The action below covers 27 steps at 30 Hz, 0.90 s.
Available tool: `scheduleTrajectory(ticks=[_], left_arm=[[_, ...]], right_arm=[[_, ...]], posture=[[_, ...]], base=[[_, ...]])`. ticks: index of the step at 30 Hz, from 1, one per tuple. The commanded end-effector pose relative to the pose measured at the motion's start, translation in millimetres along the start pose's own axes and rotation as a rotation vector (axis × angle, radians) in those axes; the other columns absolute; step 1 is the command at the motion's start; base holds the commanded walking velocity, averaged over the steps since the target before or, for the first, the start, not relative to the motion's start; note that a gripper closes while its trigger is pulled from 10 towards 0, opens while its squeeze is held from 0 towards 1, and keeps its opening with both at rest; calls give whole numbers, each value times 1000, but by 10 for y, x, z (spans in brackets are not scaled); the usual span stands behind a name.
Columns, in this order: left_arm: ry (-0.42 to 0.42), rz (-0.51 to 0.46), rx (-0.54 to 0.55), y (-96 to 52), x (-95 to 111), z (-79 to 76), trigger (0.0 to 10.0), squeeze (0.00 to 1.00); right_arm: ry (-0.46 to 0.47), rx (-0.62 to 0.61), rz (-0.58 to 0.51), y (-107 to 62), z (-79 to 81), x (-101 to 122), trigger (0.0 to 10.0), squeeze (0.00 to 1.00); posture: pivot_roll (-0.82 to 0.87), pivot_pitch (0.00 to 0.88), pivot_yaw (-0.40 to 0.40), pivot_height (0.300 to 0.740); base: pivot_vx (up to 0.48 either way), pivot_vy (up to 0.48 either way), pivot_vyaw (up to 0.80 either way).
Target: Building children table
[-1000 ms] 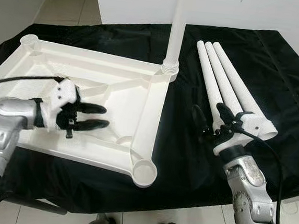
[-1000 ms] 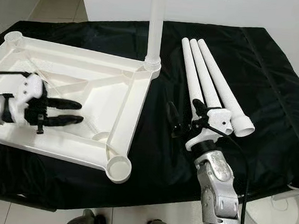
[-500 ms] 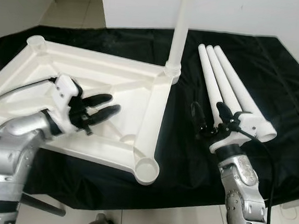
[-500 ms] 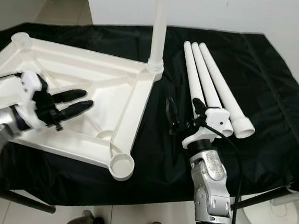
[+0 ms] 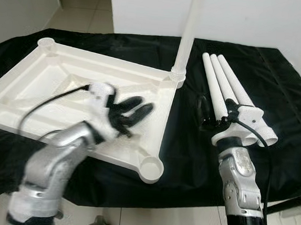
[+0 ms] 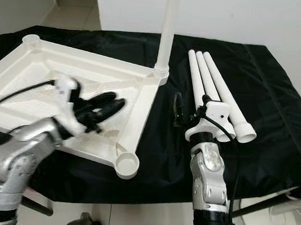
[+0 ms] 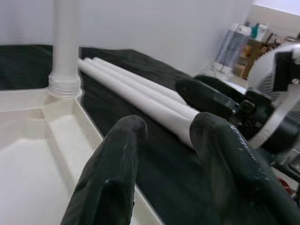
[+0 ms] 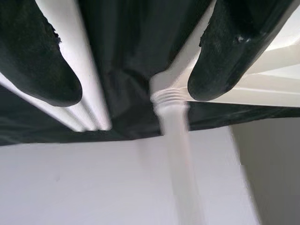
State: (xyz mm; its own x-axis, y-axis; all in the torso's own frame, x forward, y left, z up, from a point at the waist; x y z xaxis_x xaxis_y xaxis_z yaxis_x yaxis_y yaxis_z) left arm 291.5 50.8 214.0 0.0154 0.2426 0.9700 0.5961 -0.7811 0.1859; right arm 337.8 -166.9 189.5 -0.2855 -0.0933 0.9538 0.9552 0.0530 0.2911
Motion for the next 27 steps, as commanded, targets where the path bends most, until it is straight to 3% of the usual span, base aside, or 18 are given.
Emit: scheduleTrajectory(ticks=[1, 3, 6, 8, 11, 13, 22, 24, 25, 27], left_arm=[[7, -7, 47, 85, 46, -1, 10000, 0], [3, -15, 57, 121, 56, -6, 10000, 0], [63, -37, 197, 216, 68, 189, 10000, 0], [63, -37, 197, 216, 68, 189, 10000, 0], [52, -58, 339, 264, 93, 439, 10000, 0], [46, -59, 377, 274, 92, 503, 10000, 0], [60, -48, 431, 326, 76, 591, 10000, 0], [136, -15, 503, 334, 42, 691, 10000, 0], [136, -15, 503, 334, 42, 691, 10000, 0], [249, -8, 586, 294, 56, 796, 10000, 0]], right_arm=[[-30, -36, 17, 32, -42, -43, 10000, 0], [-43, -43, 16, 44, -49, -41, 10000, 0], [-92, -95, 27, 90, -107, -63, 10000, 0], [-92, -95, 27, 90, -107, -63, 10000, 0], [-110, -97, 17, 160, -80, -54, 10000, 0], [-116, -97, 11, 182, -65, -45, 10000, 0], [-126, -99, 2, 250, -4, -27, 10000, 0], [-131, -107, -2, 266, 35, -31, 10000, 0], [-131, -107, -2, 266, 35, -31, 10000, 0], [-150, -114, -15, 266, 73, -23, 10000, 0]], posture=[[-79, 22, 16, 740], [-79, 22, 16, 740], [-86, 21, 14, 740], [-86, 21, 14, 740], [-97, 16, 3, 740], [-103, 17, 1, 740], [-118, 27, 0, 740], [-118, 30, 13, 740], [-118, 30, 13, 740], [-125, 27, 30, 740]], base=[[0, 0, 0], [0, 0, 0], [0, 0, 0], [0, 0, 0], [0, 0, 0], [0, 0, 0], [0, 0, 0], [0, 0, 0], [0, 0, 0], [0, 0, 0]])
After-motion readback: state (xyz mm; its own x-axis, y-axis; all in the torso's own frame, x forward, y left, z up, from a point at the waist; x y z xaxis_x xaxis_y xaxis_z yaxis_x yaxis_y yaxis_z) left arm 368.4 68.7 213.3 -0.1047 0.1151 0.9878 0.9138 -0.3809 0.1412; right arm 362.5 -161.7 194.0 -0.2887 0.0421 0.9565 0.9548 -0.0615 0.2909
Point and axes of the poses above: a point about 5 cm out from each wrist's last joint towards the gripper, its own y axis pointing out of the wrist towards the gripper, its own x axis along the axis of the wrist's last joint, z = x × y, the point moved 5 cm from there along y, pointing out of the wrist towards the gripper, and after that the axes turned 1 degree about y, right-handed, at the moved point
